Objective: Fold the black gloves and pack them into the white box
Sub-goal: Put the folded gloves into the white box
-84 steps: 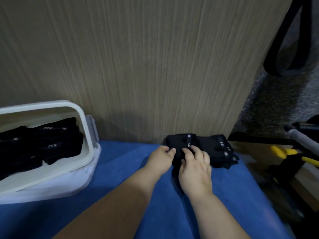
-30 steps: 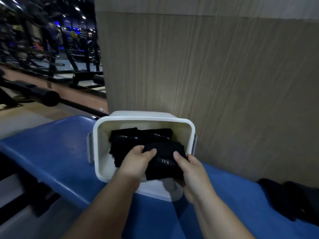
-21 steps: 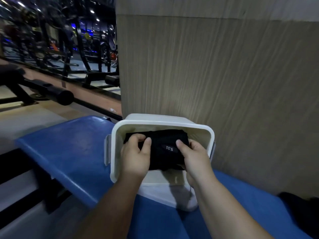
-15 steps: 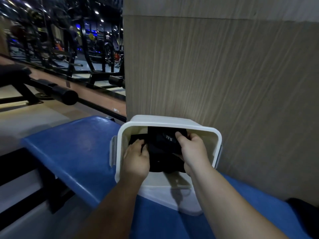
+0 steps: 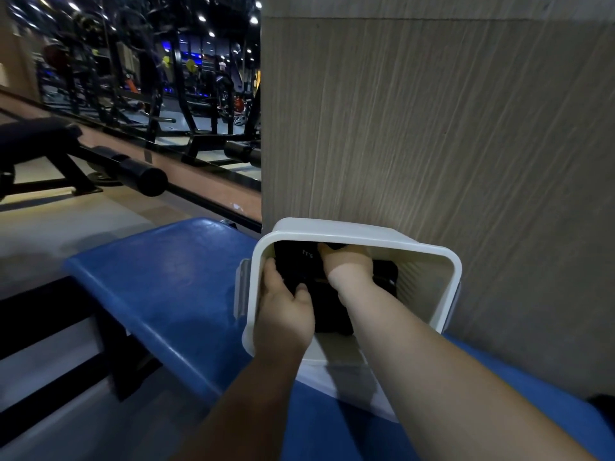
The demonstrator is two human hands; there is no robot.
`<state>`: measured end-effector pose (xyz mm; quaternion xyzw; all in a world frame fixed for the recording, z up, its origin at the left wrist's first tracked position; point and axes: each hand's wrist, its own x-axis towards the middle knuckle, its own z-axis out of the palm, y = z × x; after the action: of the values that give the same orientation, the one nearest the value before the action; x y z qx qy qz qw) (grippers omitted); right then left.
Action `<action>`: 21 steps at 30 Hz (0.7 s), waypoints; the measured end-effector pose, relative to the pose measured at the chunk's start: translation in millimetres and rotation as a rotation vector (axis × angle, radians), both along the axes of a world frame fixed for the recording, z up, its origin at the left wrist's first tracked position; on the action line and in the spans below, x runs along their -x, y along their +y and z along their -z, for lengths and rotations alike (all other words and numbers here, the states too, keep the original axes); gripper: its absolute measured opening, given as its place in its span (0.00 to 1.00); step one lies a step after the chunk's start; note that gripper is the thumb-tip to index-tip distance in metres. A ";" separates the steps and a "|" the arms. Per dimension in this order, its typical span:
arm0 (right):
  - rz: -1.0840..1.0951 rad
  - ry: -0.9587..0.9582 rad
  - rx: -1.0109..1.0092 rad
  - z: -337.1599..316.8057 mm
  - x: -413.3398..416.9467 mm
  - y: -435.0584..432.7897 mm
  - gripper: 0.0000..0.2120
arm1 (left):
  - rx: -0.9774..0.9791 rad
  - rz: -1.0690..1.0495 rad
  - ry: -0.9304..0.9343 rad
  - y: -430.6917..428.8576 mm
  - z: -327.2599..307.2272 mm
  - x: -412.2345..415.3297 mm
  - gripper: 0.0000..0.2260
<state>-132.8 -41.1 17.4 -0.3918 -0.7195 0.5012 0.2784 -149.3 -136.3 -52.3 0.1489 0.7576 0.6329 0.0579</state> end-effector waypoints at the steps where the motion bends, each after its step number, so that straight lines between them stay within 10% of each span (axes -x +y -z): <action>1: 0.002 -0.062 -0.057 0.7 1.2 0.7 0.18 | 0.018 -0.003 0.024 -0.2 0.7 0.6 0.32; 21: -0.386 -0.559 -1.001 9.7 -8.8 -9.2 0.21 | 0.027 0.045 0.165 1.9 4.5 1.4 0.27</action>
<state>-123.9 -50.3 7.7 -0.1925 -0.9720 0.0212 0.1335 -150.8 -134.4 -56.8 0.2169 0.7647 0.6067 0.0114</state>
